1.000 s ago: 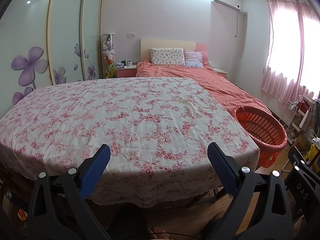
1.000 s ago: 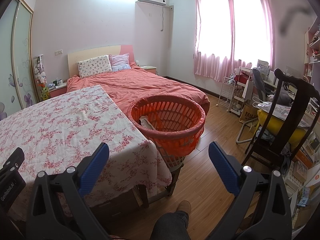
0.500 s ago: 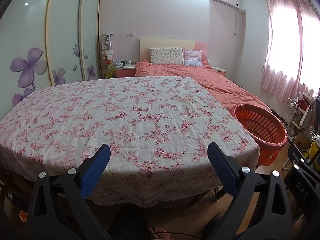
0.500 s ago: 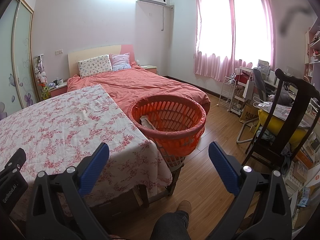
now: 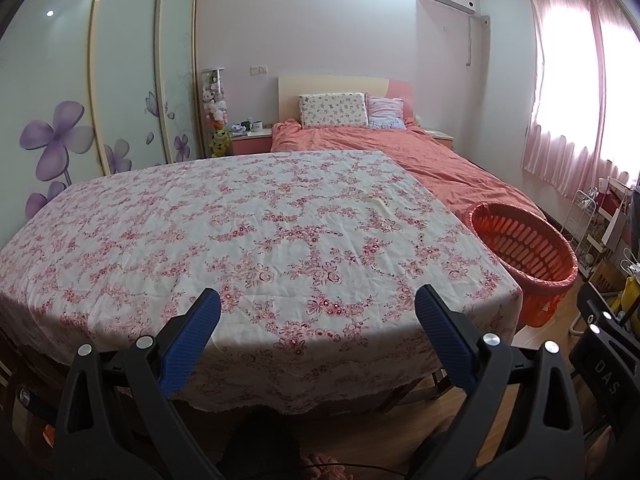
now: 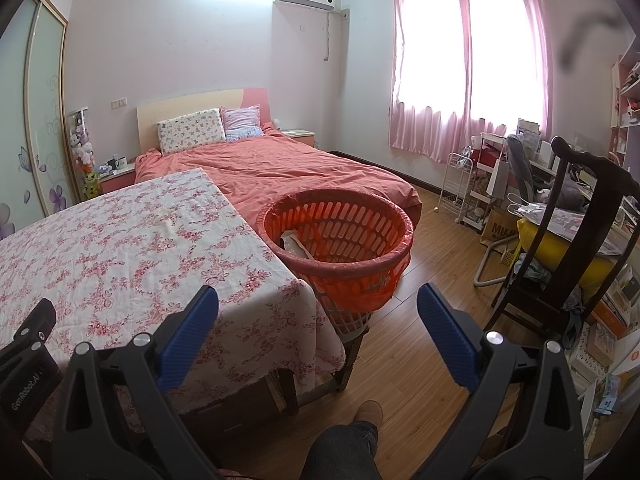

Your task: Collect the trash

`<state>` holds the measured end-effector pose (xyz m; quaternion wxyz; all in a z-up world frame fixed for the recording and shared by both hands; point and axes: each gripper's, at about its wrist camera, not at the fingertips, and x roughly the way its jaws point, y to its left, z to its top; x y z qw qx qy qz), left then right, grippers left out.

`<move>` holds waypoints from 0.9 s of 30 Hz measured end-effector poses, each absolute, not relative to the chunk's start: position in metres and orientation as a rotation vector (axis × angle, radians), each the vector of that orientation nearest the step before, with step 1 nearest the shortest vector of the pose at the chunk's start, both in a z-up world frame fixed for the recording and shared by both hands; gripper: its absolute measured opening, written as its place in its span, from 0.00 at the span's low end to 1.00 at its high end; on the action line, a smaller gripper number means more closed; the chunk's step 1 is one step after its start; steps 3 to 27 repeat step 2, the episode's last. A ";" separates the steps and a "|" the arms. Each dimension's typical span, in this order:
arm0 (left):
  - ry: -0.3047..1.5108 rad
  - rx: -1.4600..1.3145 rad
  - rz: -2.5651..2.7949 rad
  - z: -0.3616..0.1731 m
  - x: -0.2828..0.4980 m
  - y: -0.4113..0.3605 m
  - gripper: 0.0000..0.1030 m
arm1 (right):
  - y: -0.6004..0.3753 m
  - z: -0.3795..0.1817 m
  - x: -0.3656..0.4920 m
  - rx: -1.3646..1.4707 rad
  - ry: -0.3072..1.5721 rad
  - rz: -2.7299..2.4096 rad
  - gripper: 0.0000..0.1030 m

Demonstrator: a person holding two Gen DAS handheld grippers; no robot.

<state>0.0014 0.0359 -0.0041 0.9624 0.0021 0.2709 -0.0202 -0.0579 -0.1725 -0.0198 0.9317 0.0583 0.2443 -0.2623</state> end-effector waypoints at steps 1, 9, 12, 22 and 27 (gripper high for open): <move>0.548 0.005 -0.041 -0.004 0.002 0.036 0.94 | -0.172 -0.020 -0.058 0.119 0.500 -0.537 0.95; 0.549 0.005 -0.042 -0.004 0.001 0.036 0.94 | -0.172 -0.020 -0.058 0.119 0.500 -0.537 0.95; 0.549 0.005 -0.042 -0.004 0.001 0.036 0.94 | -0.172 -0.020 -0.058 0.119 0.500 -0.537 0.95; 0.549 0.005 -0.042 -0.004 0.001 0.036 0.94 | -0.172 -0.020 -0.058 0.119 0.500 -0.537 0.95; 0.549 0.005 -0.042 -0.004 0.001 0.036 0.94 | -0.172 -0.020 -0.058 0.119 0.500 -0.537 0.95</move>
